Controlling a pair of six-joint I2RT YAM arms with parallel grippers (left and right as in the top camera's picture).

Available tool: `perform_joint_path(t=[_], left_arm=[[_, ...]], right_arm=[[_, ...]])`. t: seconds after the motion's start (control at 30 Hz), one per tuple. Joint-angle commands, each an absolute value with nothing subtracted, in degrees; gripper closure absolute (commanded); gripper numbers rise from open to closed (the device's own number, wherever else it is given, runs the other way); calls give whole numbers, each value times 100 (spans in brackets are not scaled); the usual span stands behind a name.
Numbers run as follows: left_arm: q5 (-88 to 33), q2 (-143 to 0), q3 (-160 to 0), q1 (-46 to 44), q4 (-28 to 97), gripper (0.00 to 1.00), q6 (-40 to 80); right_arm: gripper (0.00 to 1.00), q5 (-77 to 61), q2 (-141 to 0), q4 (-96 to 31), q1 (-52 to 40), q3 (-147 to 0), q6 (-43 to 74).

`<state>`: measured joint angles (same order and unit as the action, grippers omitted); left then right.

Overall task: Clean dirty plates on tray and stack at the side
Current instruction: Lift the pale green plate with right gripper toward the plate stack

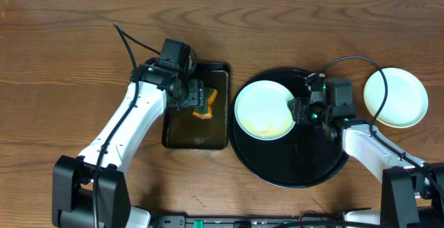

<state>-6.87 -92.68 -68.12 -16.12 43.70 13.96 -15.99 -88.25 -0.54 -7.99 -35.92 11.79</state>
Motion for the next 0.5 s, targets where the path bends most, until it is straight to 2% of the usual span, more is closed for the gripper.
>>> perform_joint_path(t=[0.0, 0.37, 0.47], left_arm=[[-593, -9247, -6912, -1584, 4410, 25, 1428], [-591, -9247, -6912, -1584, 4410, 25, 1428], [-593, -9247, -6912, -1584, 4410, 24, 1428]], right_arm=[[59, -1118, -8927, 5, -908, -3603, 1240], [71, -1492, -9470, 261, -1184, -3603, 1347], [80, -1485, -9507, 217, -1184, -3603, 1347]])
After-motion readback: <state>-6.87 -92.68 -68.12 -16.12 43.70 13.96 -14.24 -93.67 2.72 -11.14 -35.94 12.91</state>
